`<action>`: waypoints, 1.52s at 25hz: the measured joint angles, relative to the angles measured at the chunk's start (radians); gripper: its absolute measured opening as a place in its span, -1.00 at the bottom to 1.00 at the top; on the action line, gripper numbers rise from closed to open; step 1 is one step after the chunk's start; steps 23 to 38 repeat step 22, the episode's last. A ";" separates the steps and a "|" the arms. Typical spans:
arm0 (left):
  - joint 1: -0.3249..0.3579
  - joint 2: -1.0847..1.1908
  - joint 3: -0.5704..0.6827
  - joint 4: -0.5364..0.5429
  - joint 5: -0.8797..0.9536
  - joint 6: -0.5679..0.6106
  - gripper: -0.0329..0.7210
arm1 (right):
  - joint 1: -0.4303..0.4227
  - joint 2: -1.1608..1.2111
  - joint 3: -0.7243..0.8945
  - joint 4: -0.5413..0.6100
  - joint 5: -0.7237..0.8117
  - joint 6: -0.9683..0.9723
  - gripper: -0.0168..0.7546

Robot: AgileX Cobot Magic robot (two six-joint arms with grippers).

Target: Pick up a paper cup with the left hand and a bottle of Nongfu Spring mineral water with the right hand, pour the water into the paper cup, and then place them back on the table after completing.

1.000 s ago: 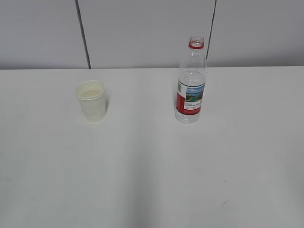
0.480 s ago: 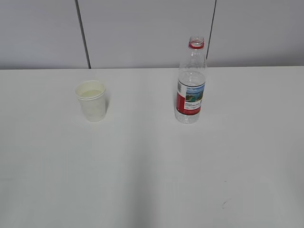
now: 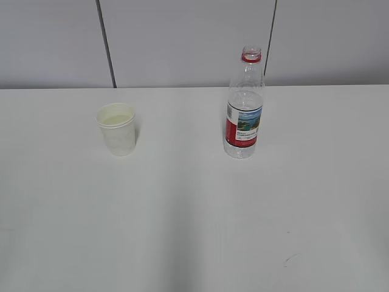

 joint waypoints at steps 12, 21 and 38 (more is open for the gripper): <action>0.000 0.000 0.000 0.000 0.000 0.000 -0.28 | 0.000 0.000 0.000 0.000 0.000 0.000 0.57; 0.000 0.000 0.000 0.000 0.000 0.000 -0.28 | 0.000 0.000 0.000 0.000 0.000 0.000 0.57; 0.000 0.000 0.000 0.000 0.000 0.000 -0.28 | 0.000 0.000 0.000 0.000 0.000 0.000 0.57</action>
